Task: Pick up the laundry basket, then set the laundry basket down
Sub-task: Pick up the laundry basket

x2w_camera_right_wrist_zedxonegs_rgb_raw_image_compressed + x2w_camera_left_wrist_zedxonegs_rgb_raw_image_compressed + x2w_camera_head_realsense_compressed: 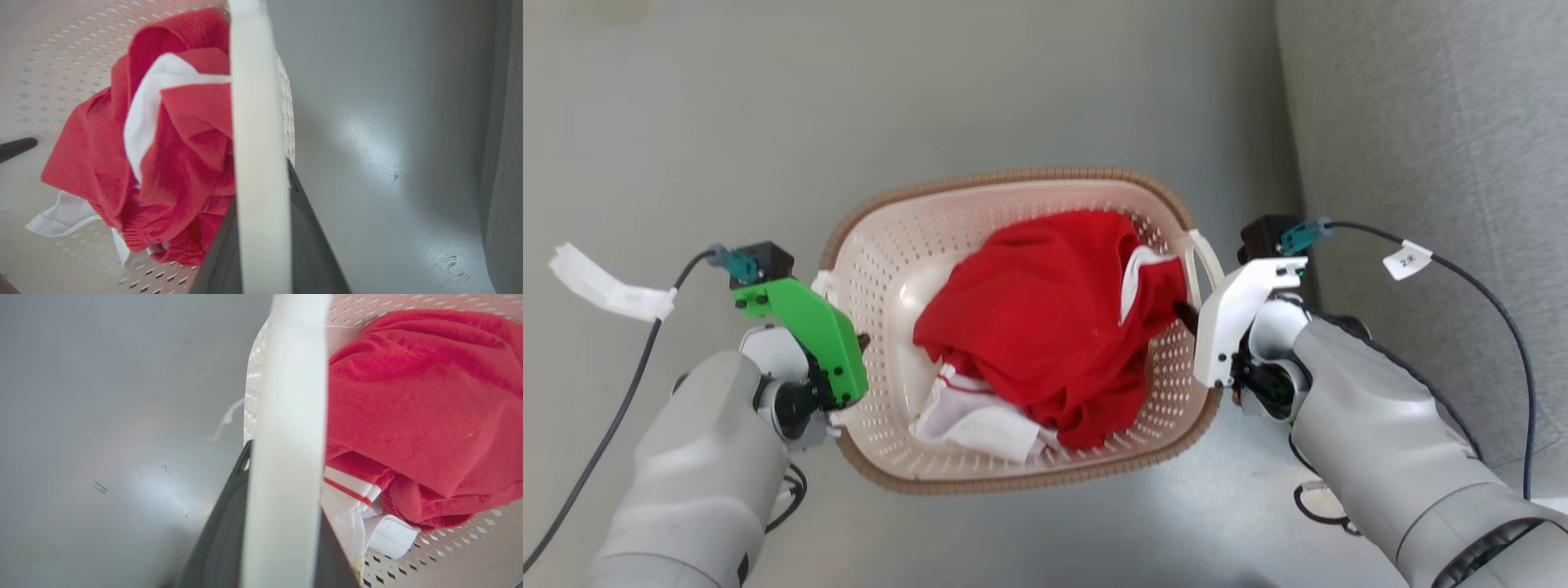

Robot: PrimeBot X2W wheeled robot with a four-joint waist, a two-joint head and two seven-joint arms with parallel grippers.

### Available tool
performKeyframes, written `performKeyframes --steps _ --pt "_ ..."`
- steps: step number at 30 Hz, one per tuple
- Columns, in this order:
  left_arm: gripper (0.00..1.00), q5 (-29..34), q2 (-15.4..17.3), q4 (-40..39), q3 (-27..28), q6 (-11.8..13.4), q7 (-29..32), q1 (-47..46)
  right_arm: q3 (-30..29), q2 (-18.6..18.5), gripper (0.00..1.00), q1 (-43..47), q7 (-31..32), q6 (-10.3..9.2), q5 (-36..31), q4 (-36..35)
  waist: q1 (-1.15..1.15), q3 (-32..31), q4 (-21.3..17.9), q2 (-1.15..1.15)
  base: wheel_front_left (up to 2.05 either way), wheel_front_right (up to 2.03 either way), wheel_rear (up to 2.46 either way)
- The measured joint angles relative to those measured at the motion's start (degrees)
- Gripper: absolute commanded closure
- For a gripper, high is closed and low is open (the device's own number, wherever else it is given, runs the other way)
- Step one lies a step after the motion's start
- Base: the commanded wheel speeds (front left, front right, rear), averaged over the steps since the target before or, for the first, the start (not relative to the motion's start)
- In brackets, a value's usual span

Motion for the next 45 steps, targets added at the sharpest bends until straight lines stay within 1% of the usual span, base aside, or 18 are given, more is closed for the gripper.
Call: performKeyframes --steps 5,18,31,45 --pt "1.0 -1.46 -0.02 0.54 -0.41 0.0 1.15 1.49 0.42 0.07 1.0 0.83 2.67 0.42 1.63 0.6 0.0 -3.51 -0.3 0.0 0.0 0.0 0.0" --pt "1.0 -2.68 -0.09 1.59 -1.81 0.0 4.35 3.19 1.01 0.26 1.0 2.86 8.09 0.51 5.41 2.16 0.0 -11.02 -0.95 0.0 0.0 0.0 0.0" --pt "1.0 -5.27 -1.1 3.91 -2.55 0.01 8.2 6.94 1.93 0.41 1.0 6.82 13.83 0.58 8.9 4.08 0.0 -17.96 -1.02 0.0 0.0 0.0 0.0" --pt "1.0 -6.2 -1.8 5.36 -3.45 0.01 10.03 9.76 2.78 0.42 1.0 10.22 16.13 0.59 10.91 4.79 0.0 -23.28 -1.08 0.0 0.0 0.0 0.0"
